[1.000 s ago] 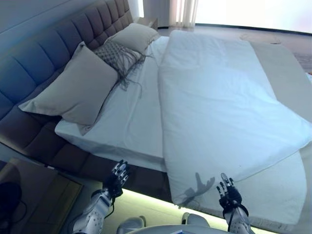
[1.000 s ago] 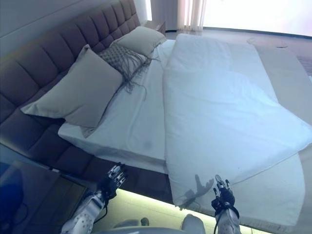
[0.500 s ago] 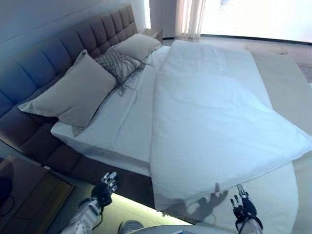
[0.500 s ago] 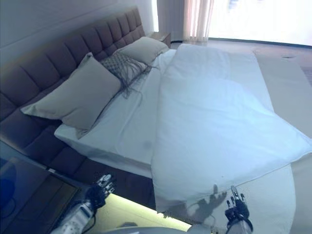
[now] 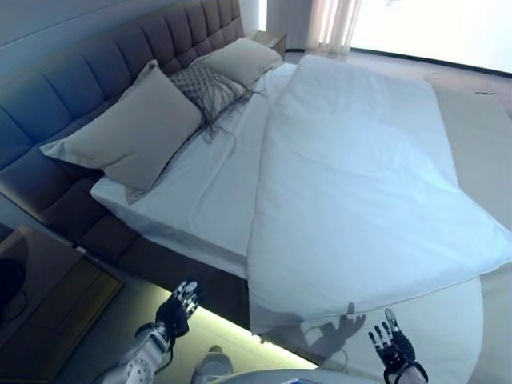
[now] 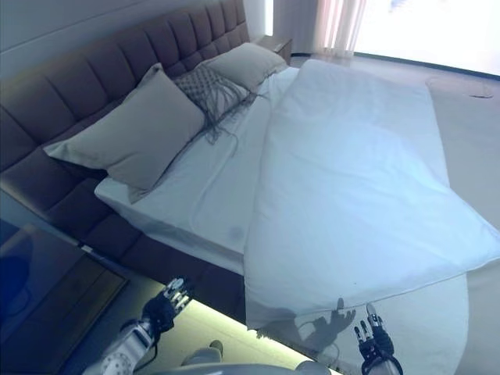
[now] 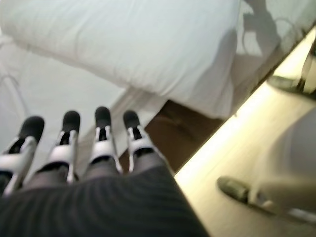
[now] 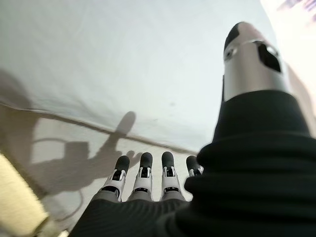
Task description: Make the bed neatly
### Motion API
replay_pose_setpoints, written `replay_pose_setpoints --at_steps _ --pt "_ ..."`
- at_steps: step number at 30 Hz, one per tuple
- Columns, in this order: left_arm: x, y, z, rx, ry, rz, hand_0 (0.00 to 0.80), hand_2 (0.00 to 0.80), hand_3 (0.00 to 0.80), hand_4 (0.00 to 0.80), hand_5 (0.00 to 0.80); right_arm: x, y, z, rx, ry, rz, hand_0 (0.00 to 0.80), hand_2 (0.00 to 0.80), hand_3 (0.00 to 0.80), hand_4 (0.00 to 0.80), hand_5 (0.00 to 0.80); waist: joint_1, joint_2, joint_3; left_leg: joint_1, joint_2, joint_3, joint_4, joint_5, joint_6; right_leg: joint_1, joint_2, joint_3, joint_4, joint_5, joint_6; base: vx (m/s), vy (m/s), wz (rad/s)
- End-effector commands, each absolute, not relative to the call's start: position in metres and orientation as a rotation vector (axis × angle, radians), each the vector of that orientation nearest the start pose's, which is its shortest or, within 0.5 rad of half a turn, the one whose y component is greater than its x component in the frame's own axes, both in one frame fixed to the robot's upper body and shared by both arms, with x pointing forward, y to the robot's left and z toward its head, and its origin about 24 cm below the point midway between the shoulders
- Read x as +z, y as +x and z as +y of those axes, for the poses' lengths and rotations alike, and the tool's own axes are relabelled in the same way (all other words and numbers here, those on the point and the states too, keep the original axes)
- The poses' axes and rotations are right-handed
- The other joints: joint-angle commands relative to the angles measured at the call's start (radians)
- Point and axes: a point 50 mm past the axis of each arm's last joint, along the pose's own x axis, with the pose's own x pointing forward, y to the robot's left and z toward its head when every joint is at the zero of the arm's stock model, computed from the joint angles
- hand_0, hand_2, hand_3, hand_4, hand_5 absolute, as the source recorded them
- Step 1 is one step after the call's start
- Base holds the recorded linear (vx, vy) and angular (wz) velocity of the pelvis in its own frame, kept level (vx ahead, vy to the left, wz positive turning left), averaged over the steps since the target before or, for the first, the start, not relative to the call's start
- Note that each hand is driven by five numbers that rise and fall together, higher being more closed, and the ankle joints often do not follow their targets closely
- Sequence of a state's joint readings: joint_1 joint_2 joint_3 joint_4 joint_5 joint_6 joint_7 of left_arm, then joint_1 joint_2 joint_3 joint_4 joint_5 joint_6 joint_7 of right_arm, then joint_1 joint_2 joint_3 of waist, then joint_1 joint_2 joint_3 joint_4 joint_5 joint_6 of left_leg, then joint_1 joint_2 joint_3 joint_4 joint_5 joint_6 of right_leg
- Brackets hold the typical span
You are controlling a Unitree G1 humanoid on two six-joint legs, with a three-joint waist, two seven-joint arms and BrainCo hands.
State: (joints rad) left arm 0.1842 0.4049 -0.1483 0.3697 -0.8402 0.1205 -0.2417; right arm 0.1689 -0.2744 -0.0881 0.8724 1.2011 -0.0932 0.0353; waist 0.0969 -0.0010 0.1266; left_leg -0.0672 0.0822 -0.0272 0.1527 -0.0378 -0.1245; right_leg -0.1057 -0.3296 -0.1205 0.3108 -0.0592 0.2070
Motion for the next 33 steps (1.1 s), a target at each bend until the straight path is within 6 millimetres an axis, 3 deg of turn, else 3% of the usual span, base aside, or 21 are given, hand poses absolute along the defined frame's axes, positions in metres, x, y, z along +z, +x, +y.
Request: replay_pose_setpoints --at_steps 1,4,6,8,10,14,17,20,25,33 --pt "-0.033 0.203 0.225 -0.129 -0.439 0.442 0.0 0.0 0.0 0.0 0.0 -0.112 0.134 -0.298 -0.813 0.953 0.454 0.0 0.0 0.0 0.0 0.0 -0.014 0.006 0.083 -0.083 0.003 -0.05 0.087 0.002 0.062 -0.085 -0.009 0.034 -0.03 0.15 -0.002 -0.264 -0.241 -0.09" --pt "-0.007 0.238 0.215 -0.185 -0.44 0.323 0.0 0.0 0.0 0.0 0.0 -0.097 0.168 -0.314 -0.863 1.077 0.32 0.0 0.0 0.0 0.0 0.0 -0.012 0.026 0.127 -0.192 0.019 -0.035 0.122 0.017 0.059 -0.131 0.015 0.039 -0.077 0.148 -0.011 -0.434 -0.213 0.22" --pt "0.005 0.252 0.207 -0.208 -0.464 0.276 0.0 0.0 0.0 0.0 0.0 -0.09 0.18 -0.319 -0.936 1.145 0.273 0.0 0.0 0.0 0.0 0.0 -0.007 0.034 0.146 -0.258 0.042 -0.036 0.187 0.01 0.029 -0.155 0.013 0.022 -0.078 0.148 -0.015 -0.196 -0.145 0.29" --pt "0.001 0.25 0.204 -0.197 -0.491 0.299 0.0 0.0 0.0 0.0 0.0 -0.093 0.174 -0.323 -0.998 1.193 0.271 0.0 0.0 0.0 0.0 0.0 0.005 0.045 0.148 -0.274 0.079 -0.098 0.199 0.021 -0.006 -0.161 0.014 0.03 -0.047 0.129 -0.014 0.073 -0.022 0.21" --pt "-0.008 0.246 0.199 -0.214 -0.474 0.341 0.0 0.0 0.0 0.0 0.0 -0.093 0.17 -0.328 -1.025 1.247 0.242 0.0 0.0 0.0 0.0 0.0 0.012 0.056 0.156 -0.265 0.095 -0.152 0.151 0.049 -0.007 -0.164 0.003 0.043 -0.02 0.105 -0.016 0.102 0.09 -0.02" --pt "0.002 0.26 0.182 -0.3 -0.44 0.32 0.0 0.0 0.0 0.0 0.0 -0.066 0.189 -0.359 -1.013 1.242 0.127 0.0 0.0 0.0 0.0 0.0 0.015 0.084 0.202 -0.303 0.041 -0.161 0.113 0.073 0.005 -0.207 -0.058 0.042 -0.003 0.114 -0.003 -0.033 0.177 0.25" --pt "0.009 0.261 0.181 -0.291 -0.444 0.292 0.0 0.0 0.0 0.0 0.0 -0.044 0.203 -0.376 -0.964 1.249 0.053 0.0 0.0 0.0 0.0 0.0 0.019 0.095 0.228 -0.332 0.023 -0.134 0.117 0.076 0.004 -0.238 -0.088 0.038 -0.027 0.157 0.006 0.016 0.135 0.21" --pt "0.016 0.268 0.187 -0.27 -0.443 0.264 0.0 0.0 0.0 0.0 0.0 -0.023 0.216 -0.39 -0.957 1.23 0.033 0.0 0.0 0.0 0.0 0.0 0.025 0.094 0.238 -0.379 0.021 -0.113 0.116 0.081 0.007 -0.274 -0.093 0.03 -0.061 0.183 0.008 -0.032 -0.019 0.02" --pt "0.019 0.269 0.194 -0.264 -0.44 0.263 0.0 0.0 0.0 0.0 0.0 -0.004 0.211 -0.415 -1.058 1.226 0.057 0.0 0.0 0.0 0.0 0.0 0.037 0.1 0.234 -0.435 0.029 -0.103 0.115 0.091 0.004 -0.319 -0.081 0.021 -0.081 0.191 0.013 0.005 -0.056 -0.02" --pt "0.032 0.275 0.199 -0.301 -0.404 0.235 0.0 0.0 0.0 0.0 0.0 0.021 0.216 -0.433 -1.113 1.298 0.022 0.0 0.0 0.0 0.0 0.0 0.064 0.11 0.246 -0.49 0.018 -0.103 0.043 0.14 0.018 -0.369 -0.075 -0.008 -0.09 0.194 0.017 0.012 -0.105 0.05"
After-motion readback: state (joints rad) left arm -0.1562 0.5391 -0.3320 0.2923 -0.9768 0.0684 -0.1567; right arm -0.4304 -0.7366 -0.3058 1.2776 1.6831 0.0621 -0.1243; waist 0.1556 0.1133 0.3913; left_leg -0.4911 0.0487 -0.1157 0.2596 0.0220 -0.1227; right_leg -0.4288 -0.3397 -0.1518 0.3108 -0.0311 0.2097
